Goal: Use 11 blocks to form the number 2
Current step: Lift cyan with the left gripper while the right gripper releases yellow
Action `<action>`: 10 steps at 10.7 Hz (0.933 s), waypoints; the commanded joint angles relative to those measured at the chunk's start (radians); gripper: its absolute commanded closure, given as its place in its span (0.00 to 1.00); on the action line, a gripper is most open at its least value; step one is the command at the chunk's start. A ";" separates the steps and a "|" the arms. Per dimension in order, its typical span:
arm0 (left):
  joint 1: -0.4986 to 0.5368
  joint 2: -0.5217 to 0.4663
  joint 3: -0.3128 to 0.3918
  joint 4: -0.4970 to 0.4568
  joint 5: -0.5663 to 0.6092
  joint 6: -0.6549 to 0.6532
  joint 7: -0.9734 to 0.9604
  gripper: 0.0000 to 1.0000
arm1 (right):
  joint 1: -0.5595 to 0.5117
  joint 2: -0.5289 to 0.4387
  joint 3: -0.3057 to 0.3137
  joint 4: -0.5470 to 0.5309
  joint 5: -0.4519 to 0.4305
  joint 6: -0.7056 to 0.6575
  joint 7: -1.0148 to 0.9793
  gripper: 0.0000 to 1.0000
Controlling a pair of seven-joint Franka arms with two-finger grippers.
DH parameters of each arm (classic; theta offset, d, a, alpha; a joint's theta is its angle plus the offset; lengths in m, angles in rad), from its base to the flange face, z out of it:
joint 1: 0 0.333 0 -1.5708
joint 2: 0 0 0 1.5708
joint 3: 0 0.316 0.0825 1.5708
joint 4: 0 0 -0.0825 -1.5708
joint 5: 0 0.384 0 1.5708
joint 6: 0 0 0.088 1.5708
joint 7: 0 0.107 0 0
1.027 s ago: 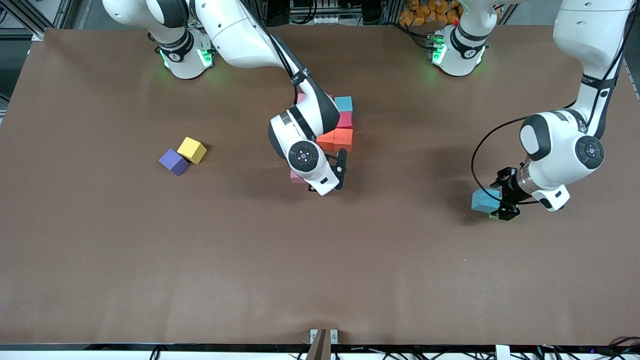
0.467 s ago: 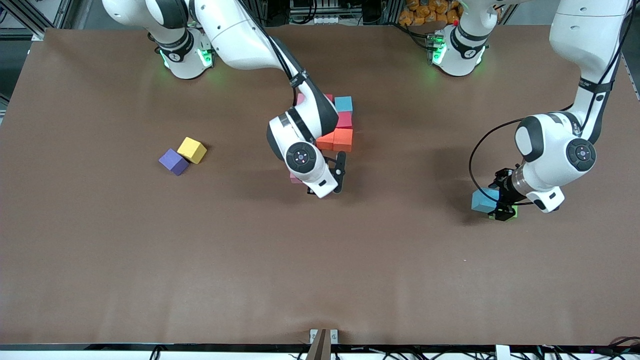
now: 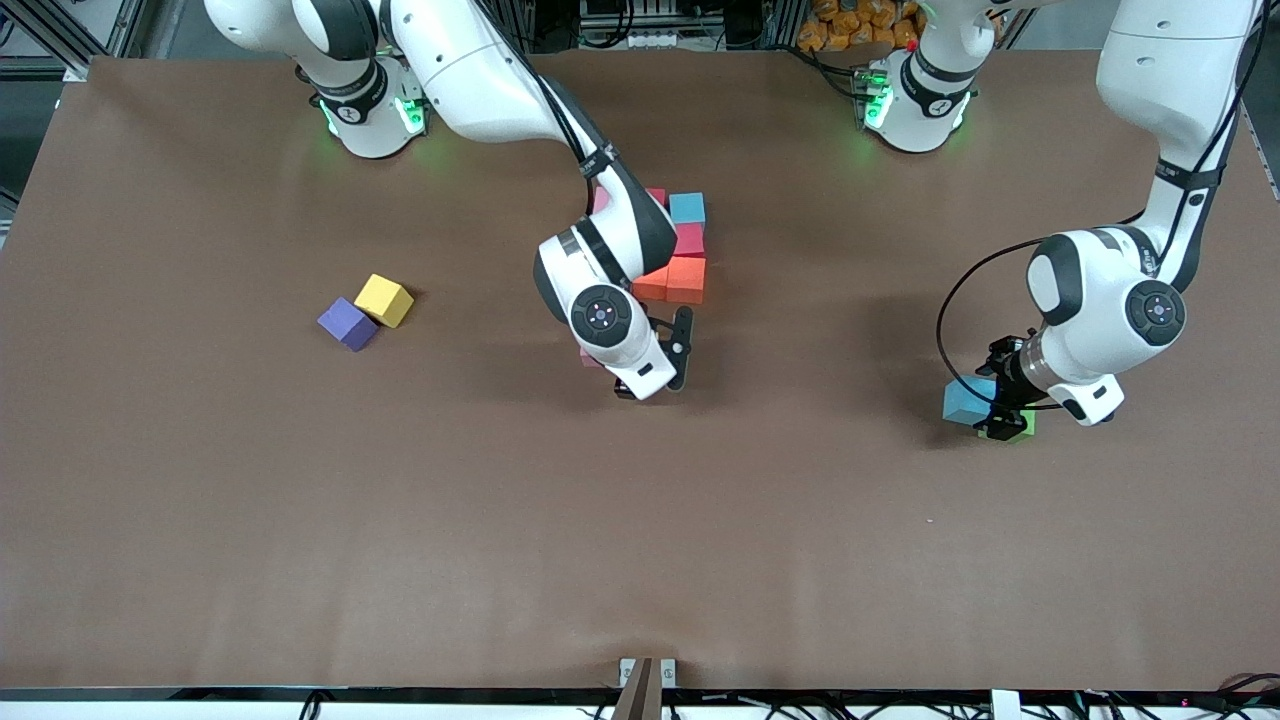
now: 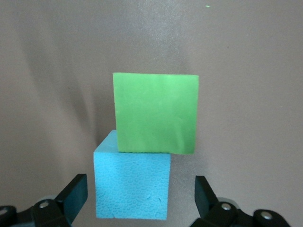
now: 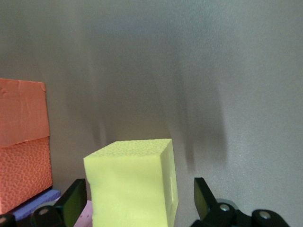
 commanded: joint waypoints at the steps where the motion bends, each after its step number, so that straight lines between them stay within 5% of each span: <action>1: -0.011 0.011 0.009 -0.006 0.043 0.013 -0.027 0.00 | -0.009 -0.047 0.014 -0.002 -0.001 -0.054 -0.001 0.00; 4: -0.010 0.034 0.007 0.005 0.081 0.013 0.008 0.00 | -0.018 -0.094 0.006 -0.001 -0.002 -0.149 -0.003 0.00; 5: -0.010 0.033 0.007 0.003 0.083 0.013 0.052 0.13 | -0.044 -0.120 -0.002 -0.001 -0.005 -0.196 0.003 0.00; 6: -0.011 0.033 0.007 0.005 0.083 0.013 0.086 0.44 | -0.066 -0.158 -0.026 -0.001 -0.013 -0.221 0.011 0.00; 8: -0.021 0.033 0.004 0.015 0.083 0.013 0.098 0.51 | -0.063 -0.200 -0.156 -0.001 -0.015 -0.294 0.065 0.00; 10: -0.057 0.033 0.000 0.026 0.084 0.006 0.174 0.76 | -0.057 -0.206 -0.318 -0.001 -0.016 -0.359 0.073 0.00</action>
